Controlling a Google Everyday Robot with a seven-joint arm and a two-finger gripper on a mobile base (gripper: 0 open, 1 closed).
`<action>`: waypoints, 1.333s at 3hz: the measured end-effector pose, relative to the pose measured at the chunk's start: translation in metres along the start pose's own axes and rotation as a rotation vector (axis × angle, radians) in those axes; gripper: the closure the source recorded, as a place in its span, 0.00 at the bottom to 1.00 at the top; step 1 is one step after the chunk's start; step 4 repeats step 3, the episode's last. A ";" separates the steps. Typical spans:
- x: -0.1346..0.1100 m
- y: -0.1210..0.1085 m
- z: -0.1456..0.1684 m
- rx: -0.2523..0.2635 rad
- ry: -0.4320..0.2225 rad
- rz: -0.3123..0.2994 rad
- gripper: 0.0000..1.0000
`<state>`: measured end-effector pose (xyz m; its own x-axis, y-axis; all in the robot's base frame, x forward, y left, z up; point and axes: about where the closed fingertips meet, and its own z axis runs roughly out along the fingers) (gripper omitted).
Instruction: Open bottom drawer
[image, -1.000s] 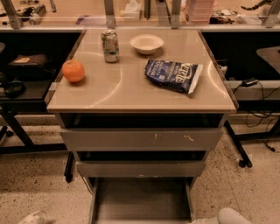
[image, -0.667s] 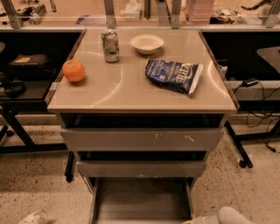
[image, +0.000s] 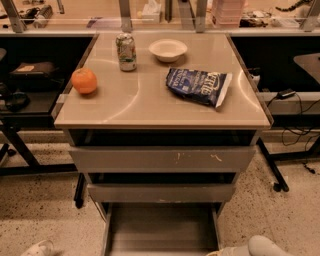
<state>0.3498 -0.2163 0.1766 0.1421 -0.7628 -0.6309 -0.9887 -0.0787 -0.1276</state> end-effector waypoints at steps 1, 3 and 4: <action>0.005 -0.016 0.007 0.017 -0.004 -0.004 0.12; 0.003 -0.017 0.005 0.018 -0.004 -0.004 0.00; 0.003 -0.017 0.005 0.018 -0.004 -0.004 0.00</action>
Offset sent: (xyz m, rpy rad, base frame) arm 0.0091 0.0013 -0.0036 0.0036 -0.0082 -0.0040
